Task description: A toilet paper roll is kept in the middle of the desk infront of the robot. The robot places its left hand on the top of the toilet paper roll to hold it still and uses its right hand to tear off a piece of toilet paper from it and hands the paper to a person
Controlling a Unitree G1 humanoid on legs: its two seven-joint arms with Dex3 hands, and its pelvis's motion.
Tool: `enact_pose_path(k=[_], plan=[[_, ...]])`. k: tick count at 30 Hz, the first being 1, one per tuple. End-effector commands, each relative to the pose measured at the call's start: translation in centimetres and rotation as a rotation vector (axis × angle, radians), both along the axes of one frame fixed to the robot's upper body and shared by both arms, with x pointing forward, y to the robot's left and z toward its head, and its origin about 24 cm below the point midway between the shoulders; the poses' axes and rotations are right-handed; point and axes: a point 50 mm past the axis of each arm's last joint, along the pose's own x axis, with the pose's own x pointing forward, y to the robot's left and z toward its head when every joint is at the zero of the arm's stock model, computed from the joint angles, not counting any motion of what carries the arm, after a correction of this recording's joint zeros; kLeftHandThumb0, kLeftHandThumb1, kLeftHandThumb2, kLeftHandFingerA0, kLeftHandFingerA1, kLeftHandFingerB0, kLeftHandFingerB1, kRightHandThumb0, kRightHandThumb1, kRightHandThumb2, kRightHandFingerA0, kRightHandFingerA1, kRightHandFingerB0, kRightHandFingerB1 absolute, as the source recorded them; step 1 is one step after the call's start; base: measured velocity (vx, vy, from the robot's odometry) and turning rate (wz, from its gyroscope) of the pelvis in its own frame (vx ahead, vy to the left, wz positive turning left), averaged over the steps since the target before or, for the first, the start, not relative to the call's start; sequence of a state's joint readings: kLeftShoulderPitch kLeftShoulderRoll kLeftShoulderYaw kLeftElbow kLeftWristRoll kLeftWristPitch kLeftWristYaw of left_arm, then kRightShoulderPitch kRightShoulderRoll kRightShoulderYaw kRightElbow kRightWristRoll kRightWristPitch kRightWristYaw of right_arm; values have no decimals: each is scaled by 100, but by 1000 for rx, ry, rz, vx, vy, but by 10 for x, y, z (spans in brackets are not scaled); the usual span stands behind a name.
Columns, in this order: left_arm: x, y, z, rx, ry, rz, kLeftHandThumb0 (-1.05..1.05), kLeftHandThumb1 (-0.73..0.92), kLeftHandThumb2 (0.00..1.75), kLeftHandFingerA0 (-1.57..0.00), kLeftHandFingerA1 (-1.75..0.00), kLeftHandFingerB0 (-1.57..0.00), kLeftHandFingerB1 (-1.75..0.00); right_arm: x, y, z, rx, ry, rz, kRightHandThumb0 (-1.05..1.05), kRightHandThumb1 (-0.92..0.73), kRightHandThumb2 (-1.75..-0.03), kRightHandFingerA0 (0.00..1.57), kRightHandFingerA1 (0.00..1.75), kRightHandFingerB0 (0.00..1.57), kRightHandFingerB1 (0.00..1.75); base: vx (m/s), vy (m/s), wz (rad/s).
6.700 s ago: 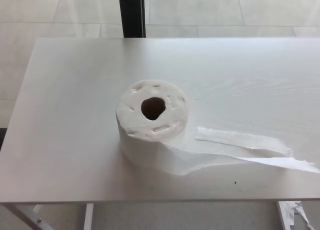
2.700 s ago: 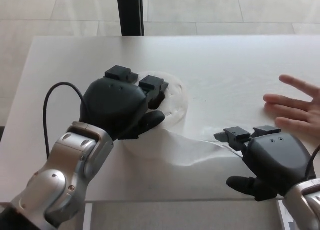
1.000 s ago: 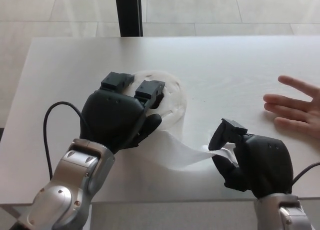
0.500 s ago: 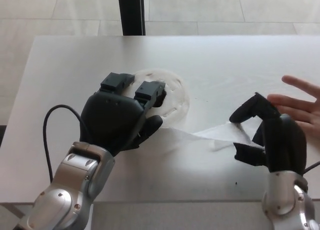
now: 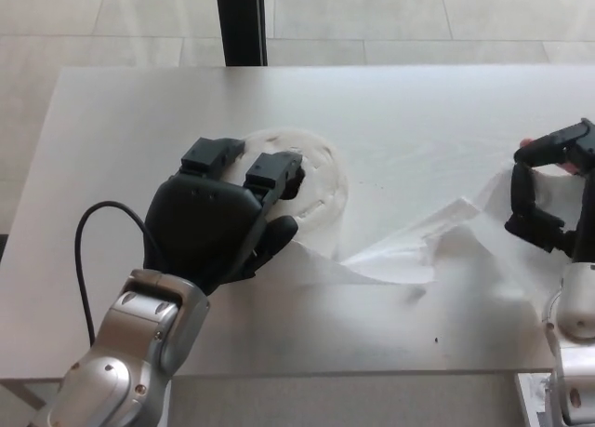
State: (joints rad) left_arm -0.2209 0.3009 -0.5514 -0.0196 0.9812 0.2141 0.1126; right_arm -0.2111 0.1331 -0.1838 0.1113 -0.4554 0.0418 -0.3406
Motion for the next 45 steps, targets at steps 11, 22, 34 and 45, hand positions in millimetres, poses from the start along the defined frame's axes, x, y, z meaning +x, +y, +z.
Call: enact_pose_path(k=[11, 22, 34, 45], plan=[[-32, 28, -64, 135, 337, 59, -67, 67, 103, -32, -59, -37, -55, 23, -31, 49, -50, -155, 2, -30, -53, -108, 120, 134, 102, 123, 0, 0, 0], [-36, 29, -68, 143, 370, 63, -62, 83, 65, -33, -52, -40, -42, 40, -81, 117, -197, -317, -55, -22, -44, -124, 93, 175, 81, 159, 0, 0, 0], [-39, 26, -70, 141, 382, 50, -61, 83, 65, -33, -53, -39, -42, 40, -109, 140, -271, -382, -174, -20, -41, -131, 94, 175, 80, 161, 0, 0, 0], [-44, 30, -76, 169, 390, 50, -67, 69, 103, -29, -58, -37, -55, 29, -154, 152, -334, -398, -347, -21, -60, -106, 93, 175, 79, 156, 0, 0, 0]])
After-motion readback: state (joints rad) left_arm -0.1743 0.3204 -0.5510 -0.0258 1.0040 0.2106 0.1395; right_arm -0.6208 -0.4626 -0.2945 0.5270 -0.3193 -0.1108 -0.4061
